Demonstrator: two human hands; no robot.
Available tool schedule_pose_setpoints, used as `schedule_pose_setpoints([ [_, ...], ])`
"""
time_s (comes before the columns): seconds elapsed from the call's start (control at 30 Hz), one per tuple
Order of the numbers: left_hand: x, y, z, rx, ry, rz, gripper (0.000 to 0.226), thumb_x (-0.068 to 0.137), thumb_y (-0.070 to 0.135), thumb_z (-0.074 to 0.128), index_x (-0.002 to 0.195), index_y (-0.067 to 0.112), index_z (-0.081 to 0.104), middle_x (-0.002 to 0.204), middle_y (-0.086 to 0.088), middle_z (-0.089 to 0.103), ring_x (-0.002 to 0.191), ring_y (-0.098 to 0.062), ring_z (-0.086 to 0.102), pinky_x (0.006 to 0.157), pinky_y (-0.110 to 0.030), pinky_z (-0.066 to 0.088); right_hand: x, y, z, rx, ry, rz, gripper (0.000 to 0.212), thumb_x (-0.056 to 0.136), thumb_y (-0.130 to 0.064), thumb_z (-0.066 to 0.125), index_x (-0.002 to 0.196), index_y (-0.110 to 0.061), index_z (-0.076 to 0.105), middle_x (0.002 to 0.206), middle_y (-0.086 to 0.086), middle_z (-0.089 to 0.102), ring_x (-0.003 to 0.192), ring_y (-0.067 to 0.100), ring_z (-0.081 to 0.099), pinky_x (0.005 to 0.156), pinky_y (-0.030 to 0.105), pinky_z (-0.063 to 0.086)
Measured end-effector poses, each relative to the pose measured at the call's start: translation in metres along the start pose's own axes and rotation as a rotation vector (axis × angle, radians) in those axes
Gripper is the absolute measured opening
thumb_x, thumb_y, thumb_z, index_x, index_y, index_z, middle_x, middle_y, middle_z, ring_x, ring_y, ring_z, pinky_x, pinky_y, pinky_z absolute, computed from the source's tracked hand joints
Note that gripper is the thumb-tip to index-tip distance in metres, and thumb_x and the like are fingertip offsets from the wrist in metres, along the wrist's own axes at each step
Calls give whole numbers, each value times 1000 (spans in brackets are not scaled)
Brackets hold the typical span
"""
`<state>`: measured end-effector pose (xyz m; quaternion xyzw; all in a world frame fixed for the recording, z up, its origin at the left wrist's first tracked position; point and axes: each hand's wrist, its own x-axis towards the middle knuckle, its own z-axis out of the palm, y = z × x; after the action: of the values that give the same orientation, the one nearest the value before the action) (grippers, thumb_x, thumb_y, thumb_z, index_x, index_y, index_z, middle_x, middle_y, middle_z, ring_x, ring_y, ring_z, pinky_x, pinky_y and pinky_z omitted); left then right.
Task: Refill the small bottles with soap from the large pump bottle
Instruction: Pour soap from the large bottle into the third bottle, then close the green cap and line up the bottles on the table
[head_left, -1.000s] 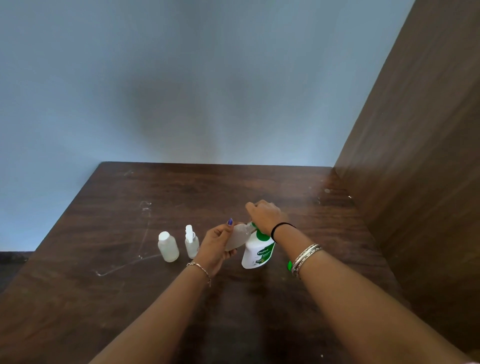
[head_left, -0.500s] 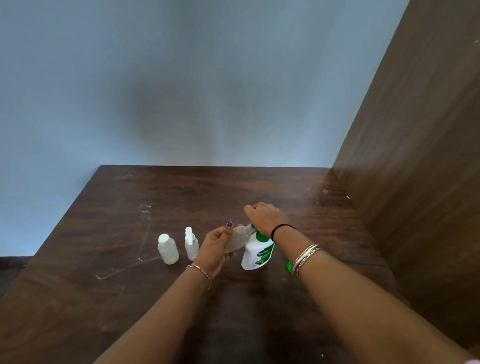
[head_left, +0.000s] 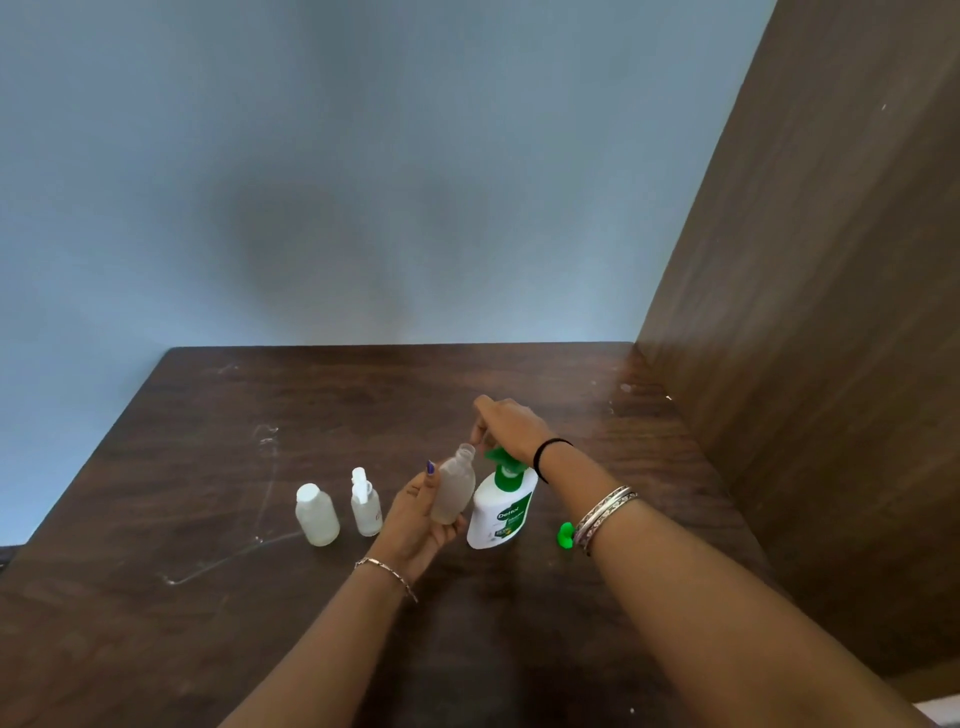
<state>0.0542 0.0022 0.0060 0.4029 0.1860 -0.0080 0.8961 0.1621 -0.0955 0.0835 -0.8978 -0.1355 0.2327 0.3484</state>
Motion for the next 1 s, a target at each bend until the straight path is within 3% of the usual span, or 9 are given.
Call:
schedule_pose_setpoints([
  [0.07, 1, 2, -4, 1, -44, 21, 64, 37, 47, 89, 90, 18, 67, 81, -1, 66, 67, -9, 61, 53, -22, 52, -1, -7, -2, 102, -5, -42, 49, 93, -37, 31, 61, -18, 63, 77, 5, 69, 82, 23, 63, 93, 41, 48],
  [0.13, 2, 6, -7, 9, -64, 36, 78, 28, 44, 92, 95, 17, 63, 86, 0, 60, 74, -10, 53, 55, -21, 50, 0, -12, -4, 193, 2, -88, 49, 96, -36, 33, 62, -17, 63, 76, 7, 69, 79, 20, 62, 95, 44, 47],
  [0.27, 0, 18, -4, -64, -98, 83, 76, 30, 38, 93, 95, 14, 61, 88, -1, 56, 75, -10, 50, 57, -21, 52, 0, -18, -14, 334, 41, -195, 48, 99, -29, 35, 63, -14, 63, 81, 14, 69, 70, 16, 61, 92, 38, 49],
  [0.43, -2, 32, 0, -32, -120, 140, 72, 32, 41, 92, 94, 17, 62, 81, 4, 63, 70, -8, 58, 66, -28, 56, -13, -21, -36, 432, 88, -267, 37, 100, -13, 32, 73, -8, 58, 90, 17, 63, 61, 5, 60, 51, 4, 43],
  [0.6, -9, 43, 24, 176, -79, 234, 30, 69, 27, 69, 97, 18, 62, 88, 2, 64, 82, -12, 56, 72, -29, 48, -15, 7, -54, 477, 154, -209, 36, 99, -16, 37, 72, -11, 59, 83, 11, 64, 50, -5, 61, 47, 5, 42],
  [0.7, -12, 45, 41, 350, -118, 329, 33, 66, 27, 71, 97, 20, 63, 80, 9, 70, 76, -5, 61, 68, -19, 50, -21, 29, -62, 455, 197, -144, 33, 98, -18, 42, 71, -15, 59, 76, 0, 65, 62, 4, 63, 54, 13, 45],
  [0.8, -10, 45, 58, 553, -148, 370, 29, 71, 5, 69, 97, 15, 63, 82, 6, 70, 76, -6, 62, 68, -16, 51, -23, 62, -64, 364, 225, -70, 26, 96, -17, 47, 71, -16, 55, 78, -2, 66, 69, 11, 61, 62, 23, 44],
  [0.9, -12, 38, 78, 677, -188, 372, 35, 70, 1, 73, 102, 9, 61, 87, -1, 68, 74, -6, 63, 69, -17, 52, -29, 100, -56, 240, 259, 2, 20, 92, -10, 55, 72, -12, 55, 80, 12, 65, 69, 21, 58, 51, 21, 42],
  [1.0, -13, 24, 93, 741, -218, 372, 34, 69, 5, 75, 100, 11, 62, 86, 2, 68, 72, -1, 64, 66, -14, 50, -35, 127, -40, 176, 214, 49, 15, 86, 0, 59, 74, -8, 56, 70, 4, 56, 58, 10, 48, 40, 8, 37],
])
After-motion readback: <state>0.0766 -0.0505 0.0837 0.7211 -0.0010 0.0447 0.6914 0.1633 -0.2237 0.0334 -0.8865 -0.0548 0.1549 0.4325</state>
